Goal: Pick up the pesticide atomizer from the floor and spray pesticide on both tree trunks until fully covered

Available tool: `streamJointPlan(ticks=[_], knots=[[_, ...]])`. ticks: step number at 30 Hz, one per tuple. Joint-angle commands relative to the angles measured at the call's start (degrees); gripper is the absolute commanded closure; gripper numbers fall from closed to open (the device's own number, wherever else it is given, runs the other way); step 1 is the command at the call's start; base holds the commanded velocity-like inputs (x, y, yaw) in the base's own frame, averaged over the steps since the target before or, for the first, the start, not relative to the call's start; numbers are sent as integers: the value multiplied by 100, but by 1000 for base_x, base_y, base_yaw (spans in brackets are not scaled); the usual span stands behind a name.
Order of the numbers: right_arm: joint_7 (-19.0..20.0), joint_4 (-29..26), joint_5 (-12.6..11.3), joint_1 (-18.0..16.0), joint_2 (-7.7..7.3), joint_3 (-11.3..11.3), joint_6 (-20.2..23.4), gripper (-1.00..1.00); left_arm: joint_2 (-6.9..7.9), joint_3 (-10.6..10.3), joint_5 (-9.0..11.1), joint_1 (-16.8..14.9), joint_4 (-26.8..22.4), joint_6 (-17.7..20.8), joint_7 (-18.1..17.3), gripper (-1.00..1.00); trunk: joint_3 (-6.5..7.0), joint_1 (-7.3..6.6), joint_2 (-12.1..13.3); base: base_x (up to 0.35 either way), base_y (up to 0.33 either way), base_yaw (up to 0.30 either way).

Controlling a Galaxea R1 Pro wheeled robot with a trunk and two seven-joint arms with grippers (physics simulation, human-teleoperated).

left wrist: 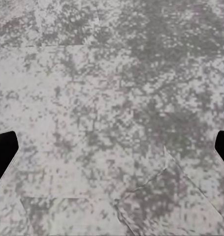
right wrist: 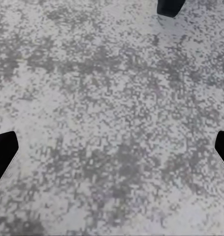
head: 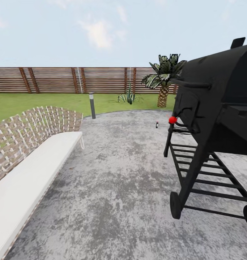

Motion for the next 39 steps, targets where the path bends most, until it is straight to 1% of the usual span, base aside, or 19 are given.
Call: streamJointPlan(ticks=[1,13,39], knots=[[0,0,0,0,0,0,0,-100,0,0,0,0,-2,0,0,-100,0,0,0,335,0,0],[0,0,0,0,0,0,0,-100,0,0,0,-3,-3,1,0,-100,0,0,0,335,19,0],[-9,0,0,0,0,0,0,-100,0,0,0,-2,2,1,0,-100,0,0,0,299,197,0]])
